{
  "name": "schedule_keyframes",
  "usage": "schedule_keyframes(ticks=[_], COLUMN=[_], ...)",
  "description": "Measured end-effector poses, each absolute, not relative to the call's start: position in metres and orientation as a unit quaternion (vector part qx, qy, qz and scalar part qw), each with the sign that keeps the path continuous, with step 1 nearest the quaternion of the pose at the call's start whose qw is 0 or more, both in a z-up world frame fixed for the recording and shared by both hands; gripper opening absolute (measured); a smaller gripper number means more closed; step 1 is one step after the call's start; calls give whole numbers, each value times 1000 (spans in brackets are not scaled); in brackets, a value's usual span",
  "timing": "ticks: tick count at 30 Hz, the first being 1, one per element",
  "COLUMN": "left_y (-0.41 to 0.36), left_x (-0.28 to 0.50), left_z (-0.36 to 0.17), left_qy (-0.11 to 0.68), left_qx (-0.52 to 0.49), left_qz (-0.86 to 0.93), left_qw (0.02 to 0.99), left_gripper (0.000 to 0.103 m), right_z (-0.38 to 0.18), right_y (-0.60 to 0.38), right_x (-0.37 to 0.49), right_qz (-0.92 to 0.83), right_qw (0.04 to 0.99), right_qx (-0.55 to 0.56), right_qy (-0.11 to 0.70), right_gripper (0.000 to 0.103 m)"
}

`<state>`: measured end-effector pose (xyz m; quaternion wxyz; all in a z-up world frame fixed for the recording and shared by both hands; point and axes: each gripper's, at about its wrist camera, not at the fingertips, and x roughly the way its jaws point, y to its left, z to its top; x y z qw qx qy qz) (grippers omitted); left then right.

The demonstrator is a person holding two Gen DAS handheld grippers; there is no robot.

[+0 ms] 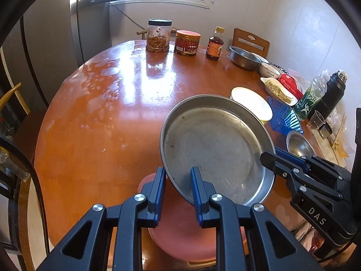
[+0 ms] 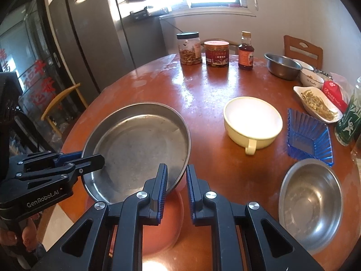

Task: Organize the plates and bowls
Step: 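Lift the silver tray with the left tool and lower it onto the pink plate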

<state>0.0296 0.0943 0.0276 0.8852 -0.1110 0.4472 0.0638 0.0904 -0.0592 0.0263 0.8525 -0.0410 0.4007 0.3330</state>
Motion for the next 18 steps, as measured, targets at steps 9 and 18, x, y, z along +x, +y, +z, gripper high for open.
schedule_keyframes(ticks=[9,18], left_y=[86,82], left_x=[13,7], left_z=[25,10], left_qy=[448,463], left_qx=[-102,-105], left_qz=[66,66], left_qw=[886,878], left_gripper=[23,23], right_z=[25,16], right_y=[-66,-68], right_x=[73,66], right_qz=[338,342], right_qw=[850,845], right_qx=[-51,-60], right_qy=[400,408], right_gripper=[17,17])
